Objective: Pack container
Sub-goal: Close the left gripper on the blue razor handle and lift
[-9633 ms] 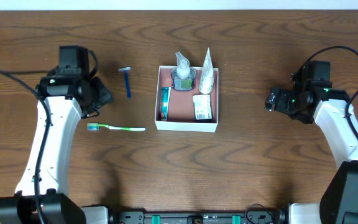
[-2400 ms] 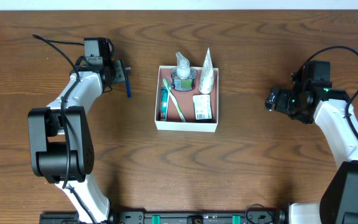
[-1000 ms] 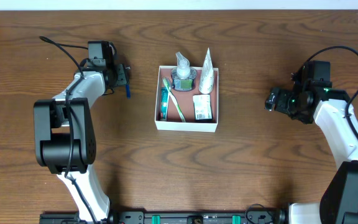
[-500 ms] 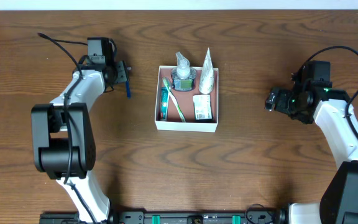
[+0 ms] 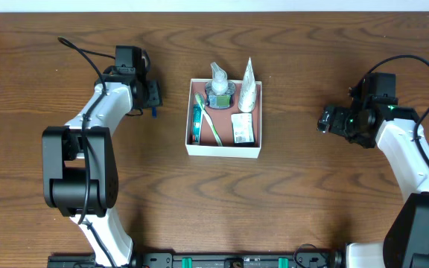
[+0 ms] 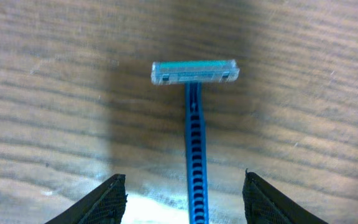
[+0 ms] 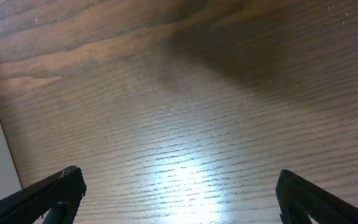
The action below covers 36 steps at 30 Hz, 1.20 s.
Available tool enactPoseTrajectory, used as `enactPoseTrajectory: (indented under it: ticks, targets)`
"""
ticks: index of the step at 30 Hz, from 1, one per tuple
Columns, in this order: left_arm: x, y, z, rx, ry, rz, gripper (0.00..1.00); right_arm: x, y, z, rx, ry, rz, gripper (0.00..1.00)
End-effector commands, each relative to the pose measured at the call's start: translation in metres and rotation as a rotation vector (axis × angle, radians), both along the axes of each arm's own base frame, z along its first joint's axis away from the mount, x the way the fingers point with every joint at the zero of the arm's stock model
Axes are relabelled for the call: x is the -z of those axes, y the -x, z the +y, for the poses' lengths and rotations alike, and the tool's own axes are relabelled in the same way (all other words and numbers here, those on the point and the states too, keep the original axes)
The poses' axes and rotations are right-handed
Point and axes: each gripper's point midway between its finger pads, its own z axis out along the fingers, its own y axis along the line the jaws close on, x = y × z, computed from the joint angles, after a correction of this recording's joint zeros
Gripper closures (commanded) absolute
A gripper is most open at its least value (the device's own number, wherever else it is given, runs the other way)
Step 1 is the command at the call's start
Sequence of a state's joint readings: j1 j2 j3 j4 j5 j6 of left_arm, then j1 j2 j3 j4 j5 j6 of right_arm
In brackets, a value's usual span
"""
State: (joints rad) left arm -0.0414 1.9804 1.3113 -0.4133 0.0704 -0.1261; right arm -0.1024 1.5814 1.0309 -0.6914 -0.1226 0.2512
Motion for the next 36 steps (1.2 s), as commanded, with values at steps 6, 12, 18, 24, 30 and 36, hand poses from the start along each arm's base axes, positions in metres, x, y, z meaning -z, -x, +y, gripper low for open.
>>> enactPoseTrajectory:
  ticks: [6,12,18,24,30,36]
  targets:
    - [-0.001,0.001,0.007,0.0,-0.036,0.012,0.4,0.003,0.002,-0.001,-0.009,0.006,0.008,0.01]
    - [0.022,0.006,0.007,0.002,-0.038,0.066,0.43,0.003,0.002,-0.001,-0.009,0.006,0.008,0.01]
    - [0.027,0.006,0.007,0.005,-0.04,0.075,0.43,0.003,0.002,-0.001,-0.009,0.006,0.008,0.01]
    - [0.027,0.006,0.007,0.006,-0.04,0.073,0.51,0.003,0.002,-0.001,-0.009,0.006,0.008,0.01]
    - [0.028,0.008,0.007,0.006,-0.039,0.081,0.69,0.003,0.002,-0.001,-0.009,0.006,0.008,0.01]
    - [0.028,0.01,0.007,0.006,-0.039,0.089,0.87,0.003,0.002,-0.001,-0.009,0.006,0.008,0.01]
